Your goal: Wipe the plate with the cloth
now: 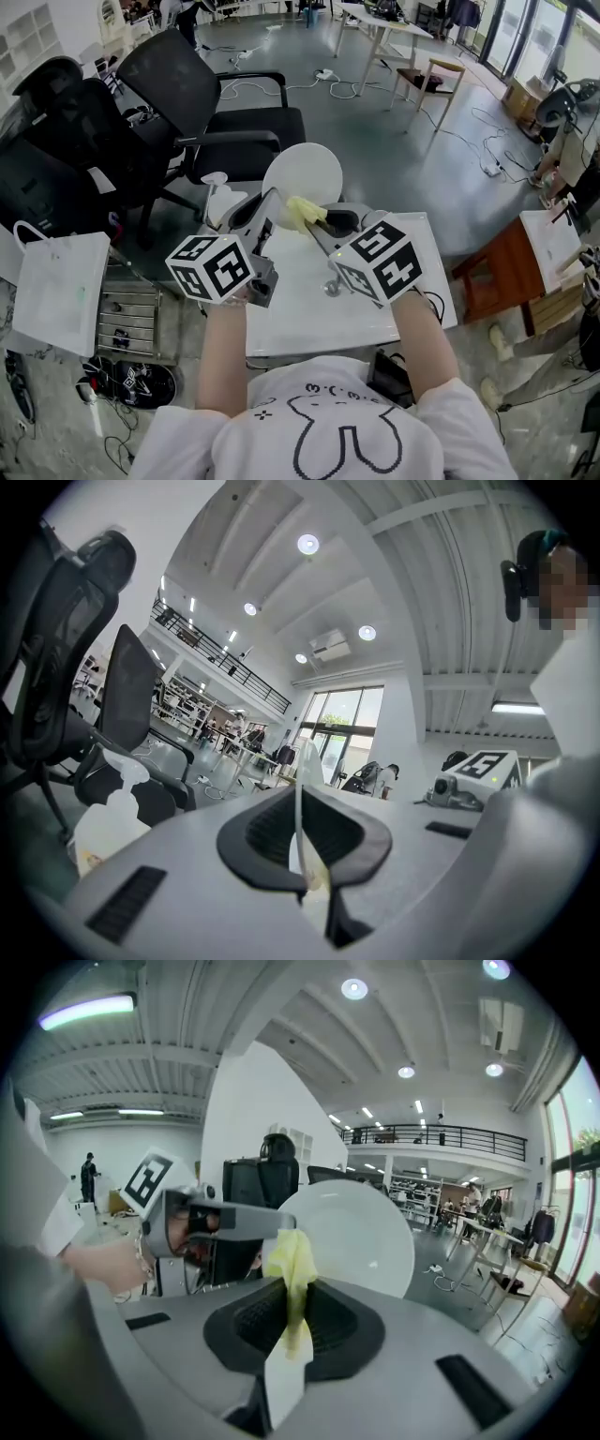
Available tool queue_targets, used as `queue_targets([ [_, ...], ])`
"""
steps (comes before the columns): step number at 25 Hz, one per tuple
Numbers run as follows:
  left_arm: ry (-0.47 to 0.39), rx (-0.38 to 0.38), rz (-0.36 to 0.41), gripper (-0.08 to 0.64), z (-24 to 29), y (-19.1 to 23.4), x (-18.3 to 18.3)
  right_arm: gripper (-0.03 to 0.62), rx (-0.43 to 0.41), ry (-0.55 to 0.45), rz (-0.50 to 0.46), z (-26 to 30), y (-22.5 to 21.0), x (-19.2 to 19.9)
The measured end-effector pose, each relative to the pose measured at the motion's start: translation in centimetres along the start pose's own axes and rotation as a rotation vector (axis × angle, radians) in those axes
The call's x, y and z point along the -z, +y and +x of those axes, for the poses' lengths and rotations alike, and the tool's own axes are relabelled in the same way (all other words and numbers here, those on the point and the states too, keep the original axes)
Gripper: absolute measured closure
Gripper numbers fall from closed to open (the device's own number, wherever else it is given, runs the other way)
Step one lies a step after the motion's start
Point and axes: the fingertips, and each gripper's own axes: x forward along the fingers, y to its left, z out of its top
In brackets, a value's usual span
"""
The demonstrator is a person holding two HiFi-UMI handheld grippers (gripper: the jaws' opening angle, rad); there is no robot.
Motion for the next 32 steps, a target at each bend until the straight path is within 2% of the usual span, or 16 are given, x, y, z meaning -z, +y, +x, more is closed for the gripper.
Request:
queue_targets([
  [5,0.007,0.016,0.009,0.541,0.0,-0.6,0.2,0.541,0.108,-0.135,0.031,-1.3,-3.2,-4.4],
  [13,0.014,0.032,0.038,0.543,0.2,-1.7,0.1,0.541,0.21,-0.226,0.056,-1.5,-5.5,-7.8],
  [15,0.015,0.026,0.039,0.541,0.1,-1.7,0.0,0.541,0.196,-0.213,0.038,-1.0,-4.8,-7.8],
  [21,0.029,-0.003,0.05,0.542,-0.3,-1.3,0.6,0.541,0.14,-0.121,-0.094,0.8,-1.9,-6.3],
  [25,0.04,-0.028,0.073,0.542,-0.4,-1.1,0.6,0.541,0.085,-0.069,-0.127,1.4,-0.1,-5.1],
  [27,0.037,-0.03,0.068,0.543,-0.5,-1.1,0.6,0.541,0.062,-0.071,-0.116,1.4,0.4,-5.0],
  [32,0.011,-0.031,0.039,0.541,-0.7,-0.7,0.4,0.541,0.044,-0.098,0.011,1.2,0.5,-4.4],
])
